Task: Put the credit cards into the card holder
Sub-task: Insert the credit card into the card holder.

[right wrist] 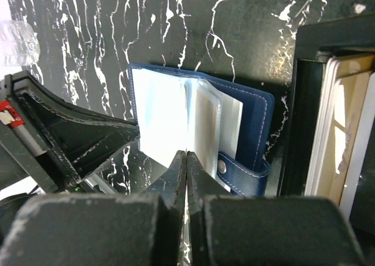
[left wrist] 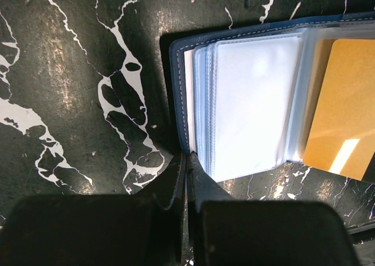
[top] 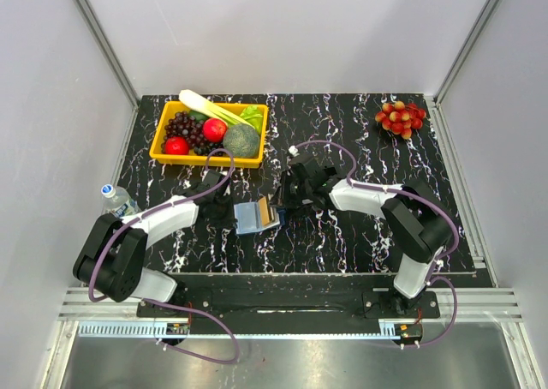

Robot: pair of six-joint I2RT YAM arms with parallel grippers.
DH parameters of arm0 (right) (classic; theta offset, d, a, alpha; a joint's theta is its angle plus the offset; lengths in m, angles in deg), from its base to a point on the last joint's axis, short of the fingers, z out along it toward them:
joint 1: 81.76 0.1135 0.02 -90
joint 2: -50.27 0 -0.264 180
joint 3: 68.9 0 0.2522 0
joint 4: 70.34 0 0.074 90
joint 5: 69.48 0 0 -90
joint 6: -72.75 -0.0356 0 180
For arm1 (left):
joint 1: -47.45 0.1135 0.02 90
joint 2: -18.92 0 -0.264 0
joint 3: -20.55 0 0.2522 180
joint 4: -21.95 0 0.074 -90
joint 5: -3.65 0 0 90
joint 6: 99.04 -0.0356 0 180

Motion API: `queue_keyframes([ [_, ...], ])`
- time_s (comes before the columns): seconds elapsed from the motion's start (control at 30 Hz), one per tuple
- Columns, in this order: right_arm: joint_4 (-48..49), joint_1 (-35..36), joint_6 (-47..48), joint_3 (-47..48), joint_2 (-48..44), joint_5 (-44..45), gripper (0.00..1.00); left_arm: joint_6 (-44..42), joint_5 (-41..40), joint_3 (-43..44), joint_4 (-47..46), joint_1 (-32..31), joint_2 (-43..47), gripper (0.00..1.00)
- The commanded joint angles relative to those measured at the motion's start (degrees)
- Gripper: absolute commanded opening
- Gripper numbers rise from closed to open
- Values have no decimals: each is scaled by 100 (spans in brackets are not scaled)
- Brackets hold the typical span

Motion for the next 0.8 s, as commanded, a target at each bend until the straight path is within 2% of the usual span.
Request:
queue_keyframes([
  [0.0,559,-27,-188,-10,-88,-285,0,-3,-164,2,-40,7,20,0],
  [0.77,586,140,-250,96,598,-461,0,6,-76,11,-75,7,11,0],
])
